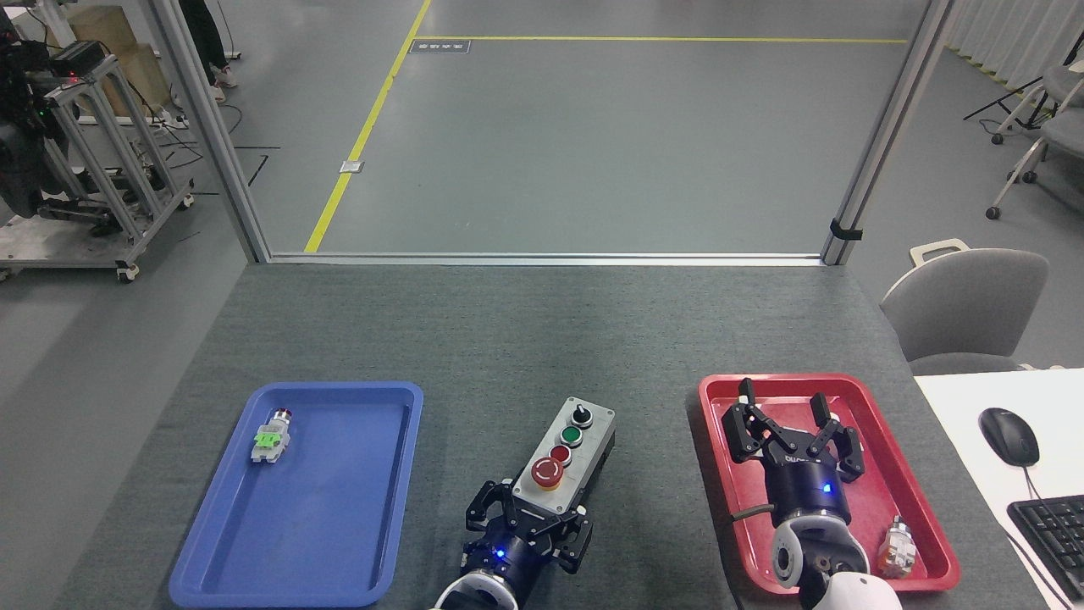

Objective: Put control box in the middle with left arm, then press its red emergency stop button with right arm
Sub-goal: 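Set the box down between the trays, release, withdraw left gripper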

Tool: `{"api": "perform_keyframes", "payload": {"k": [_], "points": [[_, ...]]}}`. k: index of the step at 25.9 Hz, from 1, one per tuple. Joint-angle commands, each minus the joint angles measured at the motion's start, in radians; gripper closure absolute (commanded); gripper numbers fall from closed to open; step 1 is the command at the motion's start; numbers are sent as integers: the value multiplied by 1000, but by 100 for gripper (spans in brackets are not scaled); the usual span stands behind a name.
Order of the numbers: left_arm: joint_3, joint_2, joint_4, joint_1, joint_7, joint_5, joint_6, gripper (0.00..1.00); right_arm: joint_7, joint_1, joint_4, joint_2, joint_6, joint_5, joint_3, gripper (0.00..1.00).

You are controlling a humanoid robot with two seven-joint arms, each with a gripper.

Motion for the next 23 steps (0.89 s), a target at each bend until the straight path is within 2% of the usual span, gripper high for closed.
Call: {"api": "perform_keyframes", "payload": {"k": [1,6,10,13,16,20,23], "points": [[-2,1,-2,1,-2,2,2,4,2,0,0,-3,-1,-1,0,0],[-2,10,-14,16,0,16,-12,3,2,0,0,-7,-4,-1,0,0],[5,37,-112,75,0,17,-38,2,1,-9,-2,-4,0,-1,0,0],[30,171,-316,170,-2,37,-103,2,-1,-15,-2,-3,-1,-1,-2,0],[71,281,-480,272,0,145,-164,2,-1,-18,-2,-3,2,-1,-2,0],[152,378,-588,334,1,269,-207,2,-1,-26,-5,-1,0,-1,-20,0],[243,395,-624,349,3,284,-225,2,-1,-40,-3,-6,-6,-1,-31,1]]}}
